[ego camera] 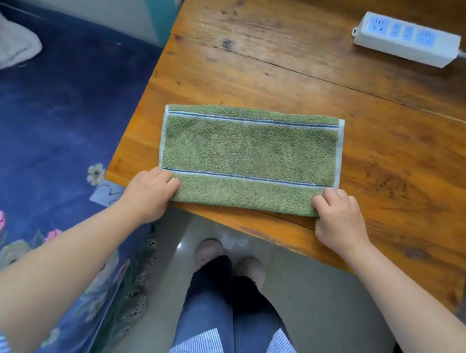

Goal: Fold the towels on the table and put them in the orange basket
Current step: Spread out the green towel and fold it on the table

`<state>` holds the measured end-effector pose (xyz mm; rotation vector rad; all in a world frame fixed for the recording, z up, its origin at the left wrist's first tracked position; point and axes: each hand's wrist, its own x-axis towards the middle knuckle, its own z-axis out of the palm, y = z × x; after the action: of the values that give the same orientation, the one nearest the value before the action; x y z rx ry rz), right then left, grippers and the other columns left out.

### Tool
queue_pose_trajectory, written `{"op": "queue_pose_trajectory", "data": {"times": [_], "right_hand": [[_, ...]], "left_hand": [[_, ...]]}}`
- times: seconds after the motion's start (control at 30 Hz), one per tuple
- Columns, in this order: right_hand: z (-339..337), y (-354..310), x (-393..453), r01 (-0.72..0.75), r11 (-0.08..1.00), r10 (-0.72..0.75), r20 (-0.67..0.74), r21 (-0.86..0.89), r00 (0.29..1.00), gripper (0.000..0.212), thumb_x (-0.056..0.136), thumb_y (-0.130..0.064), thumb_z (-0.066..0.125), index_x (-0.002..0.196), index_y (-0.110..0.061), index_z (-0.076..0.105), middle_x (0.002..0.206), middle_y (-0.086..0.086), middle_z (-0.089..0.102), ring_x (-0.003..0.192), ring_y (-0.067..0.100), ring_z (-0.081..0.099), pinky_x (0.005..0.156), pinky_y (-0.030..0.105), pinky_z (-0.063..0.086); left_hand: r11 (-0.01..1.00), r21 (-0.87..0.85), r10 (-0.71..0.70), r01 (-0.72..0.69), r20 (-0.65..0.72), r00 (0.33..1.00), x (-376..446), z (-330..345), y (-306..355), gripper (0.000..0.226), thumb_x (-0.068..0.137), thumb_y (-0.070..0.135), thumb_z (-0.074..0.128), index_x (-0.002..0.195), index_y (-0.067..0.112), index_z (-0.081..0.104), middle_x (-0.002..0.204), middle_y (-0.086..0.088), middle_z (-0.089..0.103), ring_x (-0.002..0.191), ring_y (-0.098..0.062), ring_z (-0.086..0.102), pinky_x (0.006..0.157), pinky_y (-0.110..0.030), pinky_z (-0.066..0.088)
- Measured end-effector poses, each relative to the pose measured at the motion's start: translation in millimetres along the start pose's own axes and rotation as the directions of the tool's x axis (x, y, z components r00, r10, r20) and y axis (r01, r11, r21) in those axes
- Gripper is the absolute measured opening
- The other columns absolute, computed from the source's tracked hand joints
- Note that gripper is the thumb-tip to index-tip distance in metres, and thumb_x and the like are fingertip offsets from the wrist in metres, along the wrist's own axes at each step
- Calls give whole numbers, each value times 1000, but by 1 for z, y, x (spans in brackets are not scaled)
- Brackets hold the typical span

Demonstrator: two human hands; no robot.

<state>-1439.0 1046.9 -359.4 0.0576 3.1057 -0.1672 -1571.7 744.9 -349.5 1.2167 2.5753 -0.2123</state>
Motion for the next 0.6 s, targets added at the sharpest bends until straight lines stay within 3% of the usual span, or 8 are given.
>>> {"op": "queue_pose_trajectory", "data": {"times": [0.07,0.17,0.3,0.33,0.4,0.43,0.5,0.6], "right_hand": [[-1,0,-3,12,1000,-12,6,15,1000,15,42,3,51,55,-1,52,56,15,52,51,32,56,43,31,39],[-6,-2,-2,7,999,-8,25,49,1000,18,55,-11,38,54,-2,53,55,13,52,51,31,55,43,30,38],[-15,-15,24,-18,993,25,-62,117,998,29,66,-15,35,58,1,59,58,14,57,54,31,58,48,31,44],[-17,-21,33,-14,991,27,-90,135,996,28,68,-12,38,64,3,62,64,17,61,61,32,62,54,34,48],[-15,-37,58,-10,985,24,-81,170,996,26,70,-4,48,85,7,67,89,25,67,87,40,65,75,47,52],[-10,-45,73,-22,981,27,-27,194,999,33,73,-2,51,101,8,64,110,27,63,107,42,57,92,51,44],[-1,-60,100,-52,972,23,128,227,992,46,87,-9,45,132,-1,43,145,18,35,138,32,26,114,43,14],[17,-74,131,-39,984,7,182,175,983,52,96,-26,32,145,-14,19,156,4,8,144,21,2,115,36,-4]], "left_hand": [[1000,18,-24,23,11,1000,-4,2,2,43,20,-3,82,53,4,55,50,-11,53,44,-30,56,32,-25,37],[993,-56,-98,102,77,992,-3,1,3,26,46,-5,75,63,-1,57,63,-17,57,61,-35,60,44,-33,41],[971,-199,-153,133,-91,984,14,-10,7,14,53,-9,69,59,-4,57,57,-18,56,51,-33,57,39,-31,43],[948,-280,-193,149,-137,972,21,-13,11,6,63,-7,61,69,-7,61,68,-22,61,63,-36,61,47,-37,48],[889,-398,-310,228,-156,938,44,-15,18,28,82,-2,47,106,-8,59,113,-24,59,107,-37,55,84,-45,46],[851,-450,-360,270,-126,924,58,-14,19,36,89,2,42,123,-5,51,133,-20,48,126,-33,42,101,-42,35],[805,-502,-407,317,-77,910,84,-15,22,45,96,11,34,140,4,33,152,-11,24,142,-23,18,114,-35,14],[821,-453,-410,349,-41,911,112,-5,20,50,99,25,27,146,12,16,157,-4,7,145,-18,1,116,-33,1]]}}
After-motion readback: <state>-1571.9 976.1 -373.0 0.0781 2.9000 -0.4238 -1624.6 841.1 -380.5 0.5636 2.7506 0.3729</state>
